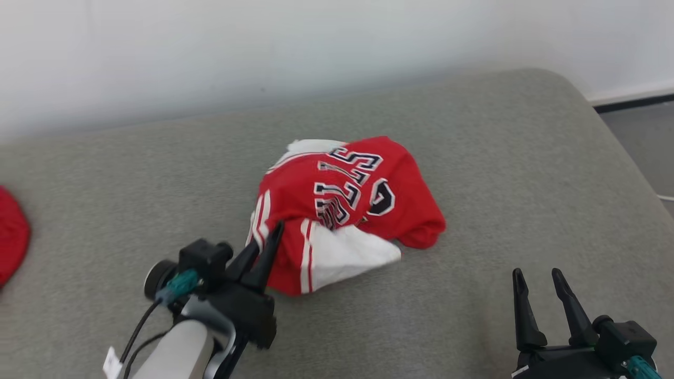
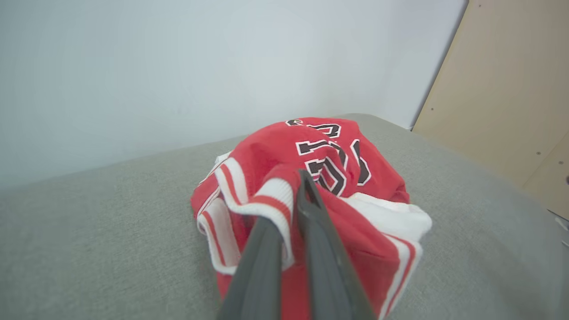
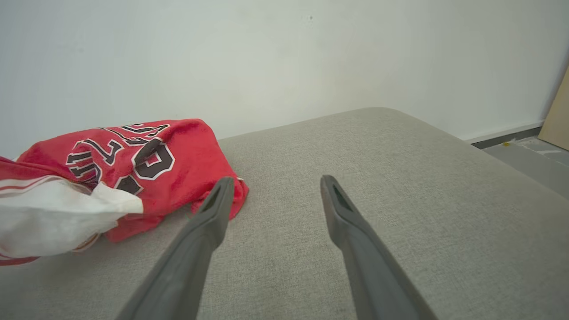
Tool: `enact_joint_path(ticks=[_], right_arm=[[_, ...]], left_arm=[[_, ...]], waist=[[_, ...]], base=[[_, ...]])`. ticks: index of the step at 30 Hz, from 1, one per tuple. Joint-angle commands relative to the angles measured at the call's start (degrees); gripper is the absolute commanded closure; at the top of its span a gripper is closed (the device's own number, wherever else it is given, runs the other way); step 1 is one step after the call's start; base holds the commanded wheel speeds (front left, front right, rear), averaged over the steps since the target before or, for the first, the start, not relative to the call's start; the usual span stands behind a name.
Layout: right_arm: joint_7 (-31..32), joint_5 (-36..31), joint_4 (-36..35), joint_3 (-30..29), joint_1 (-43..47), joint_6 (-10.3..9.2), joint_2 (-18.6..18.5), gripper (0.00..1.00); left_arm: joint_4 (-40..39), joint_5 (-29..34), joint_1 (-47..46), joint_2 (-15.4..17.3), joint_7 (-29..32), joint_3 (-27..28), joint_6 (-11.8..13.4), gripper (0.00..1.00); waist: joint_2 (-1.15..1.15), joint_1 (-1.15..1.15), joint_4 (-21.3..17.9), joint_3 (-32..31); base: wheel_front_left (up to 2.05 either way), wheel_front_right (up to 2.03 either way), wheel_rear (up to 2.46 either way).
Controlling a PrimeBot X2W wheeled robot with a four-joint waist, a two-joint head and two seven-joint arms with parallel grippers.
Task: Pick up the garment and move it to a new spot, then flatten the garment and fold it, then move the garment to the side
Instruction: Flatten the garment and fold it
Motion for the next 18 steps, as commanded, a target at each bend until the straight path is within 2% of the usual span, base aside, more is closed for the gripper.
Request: enact_joint_path(ticks=[1,4,11,14,18], right_arm=[[0.1,0.5,-0.2,0.1,0.7,0.05,-0.2,0.0],[0.2,0.6,-0.1,0.2,0.8,0.05,-0.2,0.0],[0.2,0.9,0.1,0.7,1.0,0.05,-0.1,0.0],[0.3,1.1,0.2,1.0,0.9,0.05,-0.2,0.0],[0.3,1.4,0.4,1.2,0.8,0.06,-0.7,0.0]], left_arm=[[-1.1,-0.5,2.3,1.0,0.2,0.1,0.1,1.0],[-5.5,-1.5,7.3,3.5,1.9,0.1,0.4,1.0],[-12.9,-5.4,20.0,8.3,3.9,3.5,4.2,1.0],[-12.4,-5.6,23.4,9.7,3.7,4.4,5.3,1.0],[-10.1,-6.3,25.1,9.7,3.0,4.9,5.8,1.0]], waist=[[-0.01,-0.01,4.7,-2.4],[-0.01,-0.01,7.0,-2.8],[-0.01,-0.01,9.7,-2.5],[-0.01,-0.01,9.9,-2.2],[-0.01,-0.01,9.9,-2.1]], base=[[0.0,0.0,0.0],[0.0,0.0,0.0],[0.0,0.0,0.0],[0.0,0.0,0.0],[0.0,0.0,0.0]])
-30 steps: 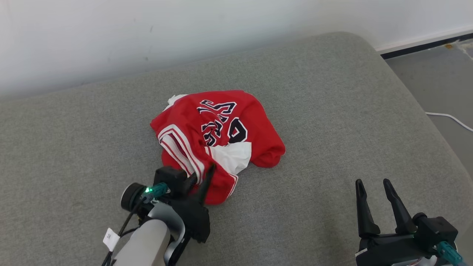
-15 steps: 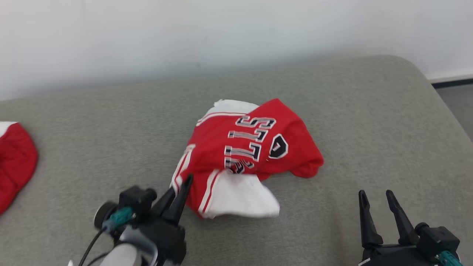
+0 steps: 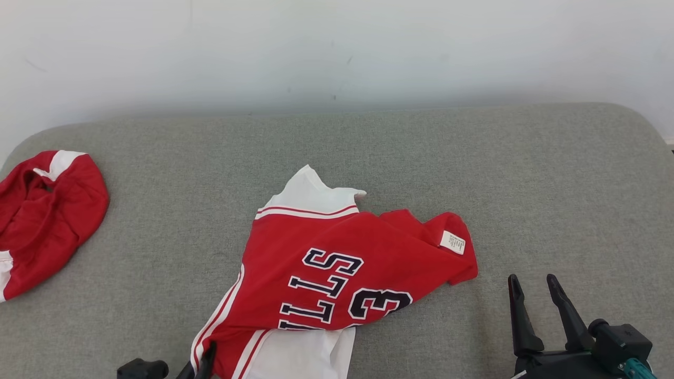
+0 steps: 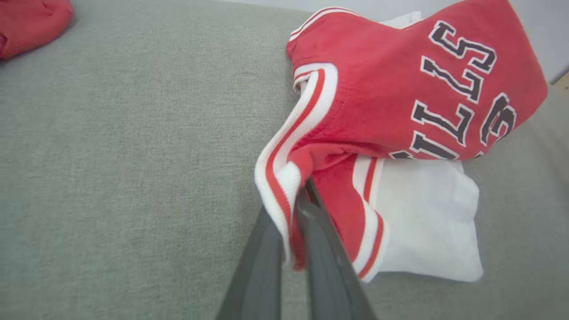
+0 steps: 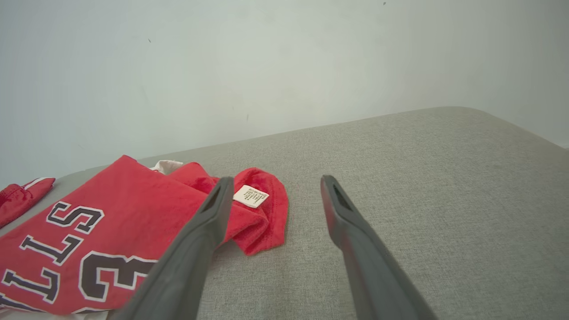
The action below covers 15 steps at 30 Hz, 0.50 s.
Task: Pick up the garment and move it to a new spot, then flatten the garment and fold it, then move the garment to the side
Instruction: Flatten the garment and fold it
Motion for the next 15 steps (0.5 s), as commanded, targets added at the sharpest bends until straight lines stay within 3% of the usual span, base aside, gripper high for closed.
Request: enact_joint_path(ticks=[1,2,3,15], right_arm=[[-0.1,0.3,0.0,0.0,0.3,0.05,-0.4,0.0],[-0.1,0.3,0.1,0.0,0.4,0.06,-0.4,0.0],[0.0,0.3,0.1,0.0,0.5,0.05,-0.5,0.0],[0.0,-0.1,0.5,-1.3,1.1,0.06,0.0,0.0]], left_arm=[[0.5,-0.1,0.3,0.1,-0.5,0.2,0.1,1.0],[0.7,-0.1,0.0,-0.1,-1.0,0.4,0.3,0.93],[0.7,0.1,-0.5,-0.2,-1.4,0.7,0.6,0.02],[-8.0,1.7,-1.5,1.3,-3.8,8.5,4.4,0.0]], waist=[[0.0,0.0,0.0,-0.1],[0.0,0.0,0.0,-0.1],[0.0,0.0,0.0,-0.3],[0.0,0.0,0.5,-1.8]], base=[[0.0,0.0,0.0],[0.0,0.0,0.0],[0.0,0.0,0.0],[0.0,0.0,0.0]])
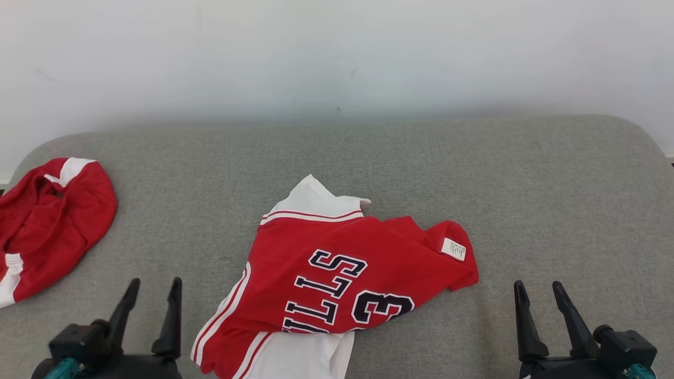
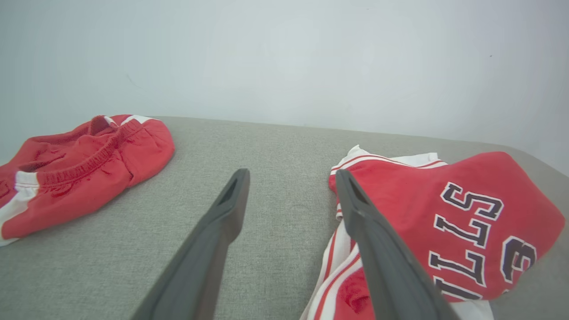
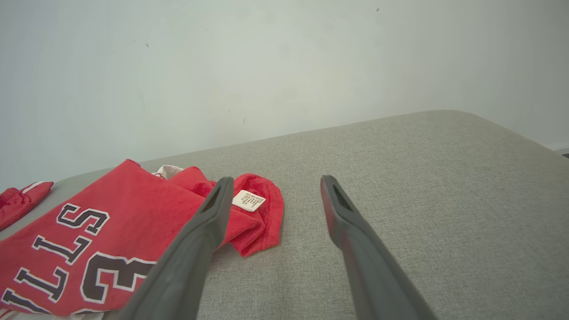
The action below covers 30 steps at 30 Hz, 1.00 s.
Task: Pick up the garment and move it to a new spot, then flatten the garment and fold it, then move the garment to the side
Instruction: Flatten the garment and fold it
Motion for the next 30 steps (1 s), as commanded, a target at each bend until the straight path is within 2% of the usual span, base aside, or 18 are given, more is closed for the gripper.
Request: enact_joint_path(ticks=[1,8,14,22,30], right_arm=[[0.0,-0.3,0.1,-0.1,0.1,0.05,0.1,0.0],[0.1,0.0,0.1,1.0,-1.8,0.05,-0.2,0.0],[-0.4,0.5,0.6,1.8,-4.5,0.05,-0.1,0.0],[-1.3,1.4,2.2,2.6,-7.7,0.05,0.8,0.0],[-1.6,1.9,3.1,2.7,-9.6,0.05,1.6,0.0]], left_arm=[[-0.3,0.5,0.0,0.1,-0.2,0.2,0.1,0.0],[-2.1,1.8,-8.4,1.6,0.6,1.1,-1.5,0.0],[0.8,2.2,-22.4,3.5,5.8,-0.2,-5.1,0.0],[9.2,1.5,-37.5,7.0,14.1,-3.4,-9.2,0.0],[19.5,-0.7,-44.3,8.0,20.2,-8.6,-10.3,0.0]], waist=[[0.0,0.01,-0.1,0.0],[0.0,0.01,-2.4,2.0],[0.0,0.01,-7.2,5.9],[0.0,0.01,-14.9,11.7],[0.0,0.01,-19.6,14.3]], base=[[0.0,0.0,0.0],[0.0,0.0,0.0],[0.0,0.0,0.0],[0.0,0.0,0.0],[0.0,0.0,0.0]])
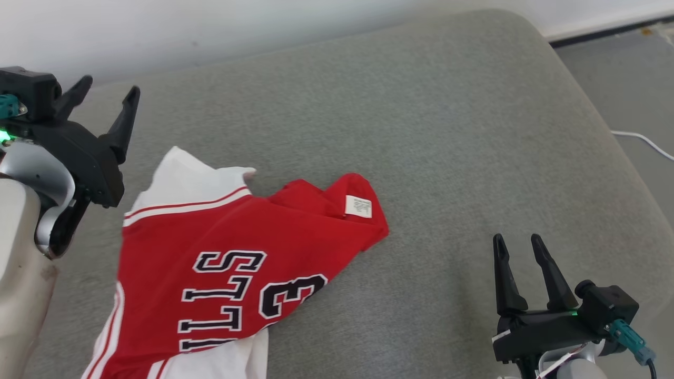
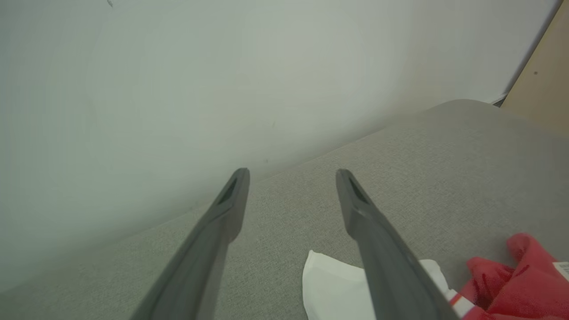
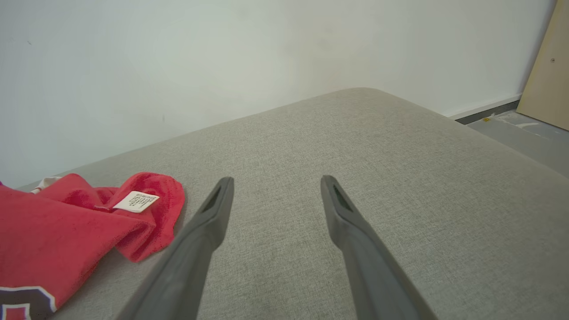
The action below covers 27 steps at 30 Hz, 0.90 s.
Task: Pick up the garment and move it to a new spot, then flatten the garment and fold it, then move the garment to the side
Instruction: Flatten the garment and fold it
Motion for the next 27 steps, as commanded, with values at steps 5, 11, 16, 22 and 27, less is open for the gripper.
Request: enact_joint_path(ticks=[5,11,16,22,27], right_arm=[[-0.3,0.3,-0.8,-0.1,-0.8,0.06,0.7,0.0],[-0.3,0.2,-1.4,-0.5,-1.1,0.06,0.9,0.0],[-0.2,0.0,-1.5,-0.5,-1.5,0.06,1.0,0.0],[-0.2,0.1,-1.6,-0.3,-1.9,0.06,1.1,0.0],[-0.2,0.1,-1.9,-0.8,-1.8,0.06,1.2,0.0]], left_arm=[[7.2,-1.9,-1.2,1.0,4.0,-4.3,-0.2,0.0],[13.4,-5.0,-0.2,1.6,8.5,-8.4,-0.2,0.0],[15.4,-7.4,-0.1,1.0,10.8,-11.1,-0.2,0.0],[15.4,-9.5,-0.5,2.1,13.0,-17.1,-0.3,1.0],[12.5,-11.0,-5.9,3.8,7.7,-18.1,-0.2,1.0]], waist=[[-0.01,-0.01,-4.7,3.9],[-0.01,-0.01,-4.8,4.7],[-0.01,-0.01,-4.6,5.4],[-0.01,-0.01,-4.6,6.0],[-0.01,-0.01,-4.3,6.2]], base=[[0.0,0.0,0.0],[0.0,0.0,0.0],[0.0,0.0,0.0],[0.0,0.0,0.0],[0.0,0.0,0.0]])
